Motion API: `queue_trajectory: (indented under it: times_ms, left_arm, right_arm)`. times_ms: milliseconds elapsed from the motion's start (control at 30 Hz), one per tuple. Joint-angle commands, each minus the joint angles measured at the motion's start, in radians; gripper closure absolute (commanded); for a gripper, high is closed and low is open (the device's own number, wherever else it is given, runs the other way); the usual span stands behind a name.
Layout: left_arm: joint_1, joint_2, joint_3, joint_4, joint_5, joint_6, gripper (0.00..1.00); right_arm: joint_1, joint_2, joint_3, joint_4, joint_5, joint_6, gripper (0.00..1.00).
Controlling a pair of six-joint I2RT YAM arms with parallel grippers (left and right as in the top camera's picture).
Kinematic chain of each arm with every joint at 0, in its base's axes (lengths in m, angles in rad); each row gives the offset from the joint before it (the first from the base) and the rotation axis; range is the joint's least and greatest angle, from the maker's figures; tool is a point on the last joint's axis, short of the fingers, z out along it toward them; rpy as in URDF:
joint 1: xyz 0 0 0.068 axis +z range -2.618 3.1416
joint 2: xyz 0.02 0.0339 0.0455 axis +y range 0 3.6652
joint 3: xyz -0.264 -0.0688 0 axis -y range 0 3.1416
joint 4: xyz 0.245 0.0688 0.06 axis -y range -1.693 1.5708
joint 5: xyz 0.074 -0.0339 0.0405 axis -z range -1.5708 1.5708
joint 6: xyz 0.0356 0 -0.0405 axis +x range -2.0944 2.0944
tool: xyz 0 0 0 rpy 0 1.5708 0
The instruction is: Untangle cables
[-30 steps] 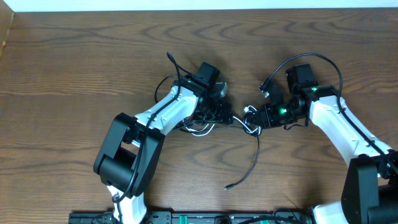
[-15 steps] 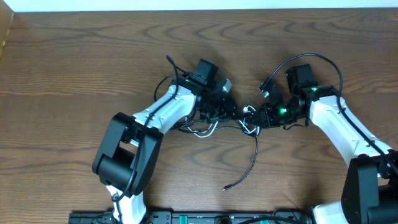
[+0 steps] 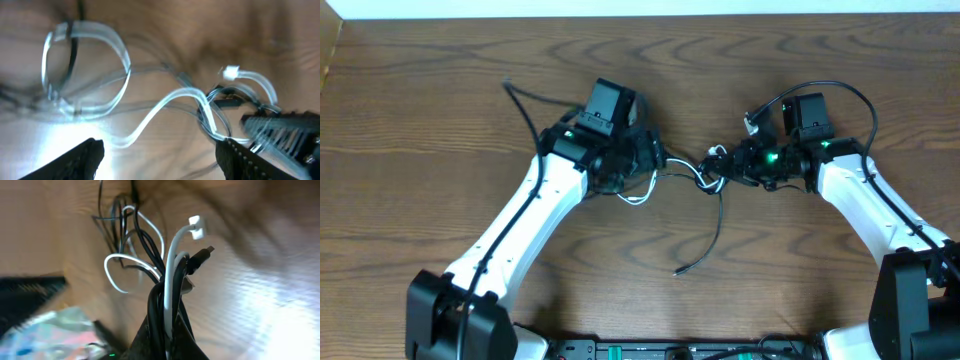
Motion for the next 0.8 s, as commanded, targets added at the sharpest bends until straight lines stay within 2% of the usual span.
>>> queue_trajectory:
  times_ms: [0,67,333,767]
  left_arm:
    - [-0.011,0.002,-0.01,-0.06,0.03,-0.191,0.24]
    - [-0.025,0.004,-0.033,-0.045,0.03,-0.299,0.24]
    - [-0.096,0.006,-0.071,0.096,0.029,-0.476,0.24]
    - [-0.101,0.086,-0.073,0.143,0.0,-0.499,0.24]
  right_arm:
    - [0.0,-0.017,0.001,0.008,-0.124,0.109,0.99]
    - [0.0,-0.017,0.001,0.014,-0.168,0.108,0.99]
    - [0.0,-0.017,0.001,0.014,-0.268,0.117,0.99]
    - [0.0,-0.017,0.001,0.016,-0.329,0.116,0.99]
